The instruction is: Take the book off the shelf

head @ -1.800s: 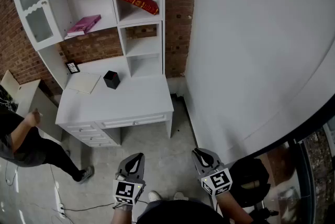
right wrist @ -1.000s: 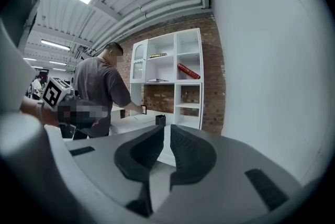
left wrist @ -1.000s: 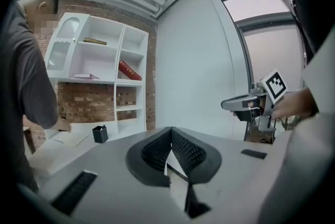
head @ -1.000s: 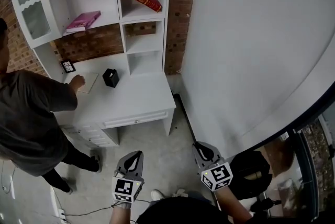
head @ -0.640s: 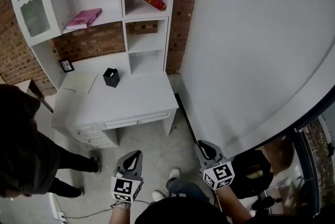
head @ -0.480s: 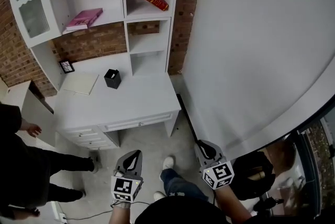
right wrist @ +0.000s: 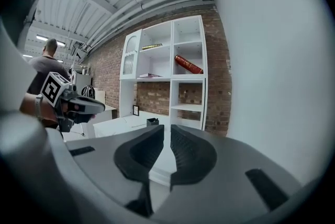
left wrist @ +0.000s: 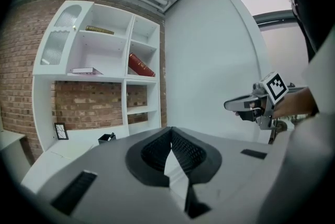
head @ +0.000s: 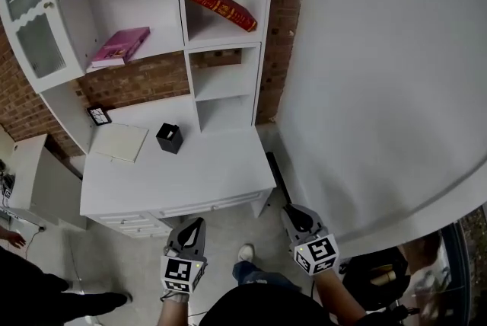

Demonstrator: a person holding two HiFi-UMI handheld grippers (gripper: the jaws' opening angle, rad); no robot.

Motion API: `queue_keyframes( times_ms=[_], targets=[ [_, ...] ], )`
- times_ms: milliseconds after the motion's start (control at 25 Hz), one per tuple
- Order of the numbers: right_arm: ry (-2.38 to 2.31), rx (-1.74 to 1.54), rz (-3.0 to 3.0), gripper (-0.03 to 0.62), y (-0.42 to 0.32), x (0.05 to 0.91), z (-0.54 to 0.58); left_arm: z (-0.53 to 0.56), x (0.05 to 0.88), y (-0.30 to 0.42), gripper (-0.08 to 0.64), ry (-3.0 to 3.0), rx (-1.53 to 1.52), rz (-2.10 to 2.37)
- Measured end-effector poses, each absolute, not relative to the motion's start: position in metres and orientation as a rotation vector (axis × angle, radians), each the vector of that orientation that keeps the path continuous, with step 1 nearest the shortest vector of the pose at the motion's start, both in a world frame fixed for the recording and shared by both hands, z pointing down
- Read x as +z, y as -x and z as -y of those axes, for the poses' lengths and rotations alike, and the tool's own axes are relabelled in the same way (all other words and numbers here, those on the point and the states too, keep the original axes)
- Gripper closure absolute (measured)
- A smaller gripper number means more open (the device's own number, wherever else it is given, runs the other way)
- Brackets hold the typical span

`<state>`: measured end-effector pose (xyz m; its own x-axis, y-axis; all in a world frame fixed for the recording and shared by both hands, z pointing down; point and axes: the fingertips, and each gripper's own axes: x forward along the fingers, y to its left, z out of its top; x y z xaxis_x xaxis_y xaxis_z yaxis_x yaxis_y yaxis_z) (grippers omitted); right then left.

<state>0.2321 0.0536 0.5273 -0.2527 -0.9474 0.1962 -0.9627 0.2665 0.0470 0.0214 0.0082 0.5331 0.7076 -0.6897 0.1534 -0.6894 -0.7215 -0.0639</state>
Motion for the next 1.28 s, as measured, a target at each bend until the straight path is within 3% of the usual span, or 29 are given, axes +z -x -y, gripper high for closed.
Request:
queue_keyframes(
  times_ms=[680, 1280],
  targets=[
    [-1.683, 0.068, 2.431, 0.560, -0.280, 0.507, 0.141, 0.185, 0.490, -0.071, 0.551, 2.849, -0.218, -1.303],
    [-1.572, -0.080, 2.574, 0.560, -0.228, 0.444, 0.257, 0.268, 0.437, -0.007, 0.551, 2.714, -0.224, -1.580]
  ],
)
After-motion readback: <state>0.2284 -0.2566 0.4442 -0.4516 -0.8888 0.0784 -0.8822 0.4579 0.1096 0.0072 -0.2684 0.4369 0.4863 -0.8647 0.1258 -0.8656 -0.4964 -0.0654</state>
